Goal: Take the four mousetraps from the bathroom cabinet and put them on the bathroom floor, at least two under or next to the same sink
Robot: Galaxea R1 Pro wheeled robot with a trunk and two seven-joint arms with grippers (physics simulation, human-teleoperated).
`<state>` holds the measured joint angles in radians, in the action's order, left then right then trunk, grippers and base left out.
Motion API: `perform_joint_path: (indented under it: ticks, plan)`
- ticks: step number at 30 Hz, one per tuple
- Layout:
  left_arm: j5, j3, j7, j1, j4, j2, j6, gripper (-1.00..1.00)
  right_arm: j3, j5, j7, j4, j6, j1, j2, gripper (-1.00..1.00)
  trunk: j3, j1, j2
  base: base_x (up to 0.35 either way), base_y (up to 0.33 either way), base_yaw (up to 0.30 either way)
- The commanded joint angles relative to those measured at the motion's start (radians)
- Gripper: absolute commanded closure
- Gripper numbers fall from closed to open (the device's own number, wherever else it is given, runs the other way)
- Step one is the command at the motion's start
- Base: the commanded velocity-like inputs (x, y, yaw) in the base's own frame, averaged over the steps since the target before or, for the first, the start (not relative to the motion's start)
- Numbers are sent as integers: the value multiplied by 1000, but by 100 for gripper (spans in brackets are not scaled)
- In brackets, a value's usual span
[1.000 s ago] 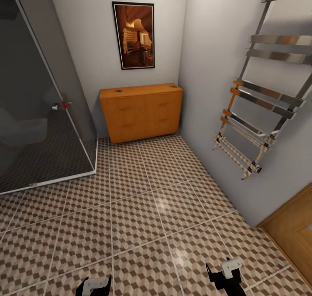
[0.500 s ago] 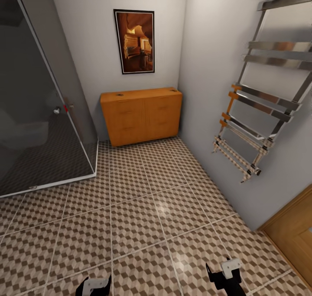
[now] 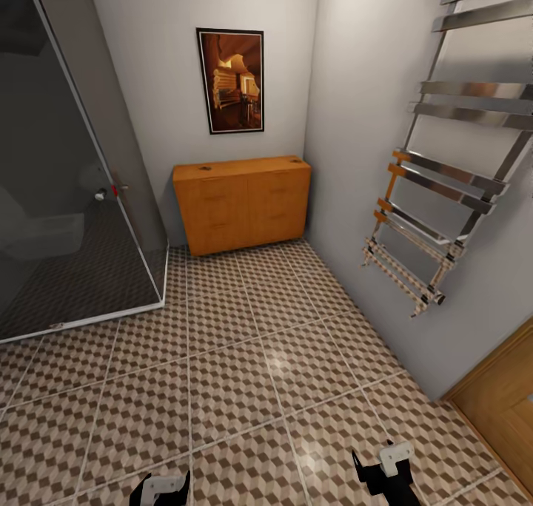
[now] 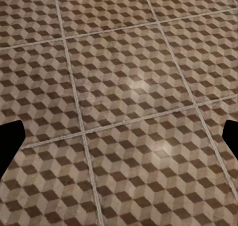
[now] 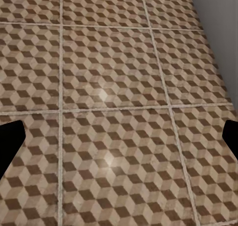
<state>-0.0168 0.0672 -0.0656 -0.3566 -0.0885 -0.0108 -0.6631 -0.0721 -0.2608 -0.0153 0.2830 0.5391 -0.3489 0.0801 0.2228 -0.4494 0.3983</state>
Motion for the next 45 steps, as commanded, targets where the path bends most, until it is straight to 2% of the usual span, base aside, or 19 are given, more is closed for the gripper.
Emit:
perform_joint_path:
  ticks: [1, 27, 30, 32, 36, 40, 41, 45]
  plan:
    - [-2, 6, -7, -1, 1, 0, -3, -100, -8, -9, -2, -1, 4, -1, 0, -100, 0, -1, 2, 0, 0, 0]
    - [0, 6, -7, -1, 2, 0, 0, -100, -10, -8, -2, -1, 2, -1, 0, -100, -39, -1, 2, 0, 0, 0]
    - [0, 6, -7, 0, 22, -2, 2, -100, -10, -8, -2, -1, -1, -1, -1, -100, -41, -1, 2, 0, 0, 0]
    - [0, 6, 1, 3, 73, -6, 4, -100, -11, -7, -1, -1, -4, -1, -1, -100, -41, -1, 2, 0, 0, 0]
    - [0, 6, 39, 20, 109, -17, 8, -100, -14, -7, 1, -1, -11, -1, -1, -100, -41, -1, 2, 0, 0, 0]
    - [-1, 6, 103, 71, 122, -27, 14, -100, -15, -5, 6, -6, -35, -1, 0, -100, -42, -1, 2, 0, 0, 0]
    - [-2, 6, 138, 98, 126, -30, 17, -100, -15, -5, 16, -20, -56, -1, 1, -100, -42, -1, 2, 0, 0, 0]
    - [-2, 6, 193, 147, 129, -35, 24, -100, -15, -5, 54, -93, -105, -1, 2, -100, -42, -1, 2, 0, 0, 0]
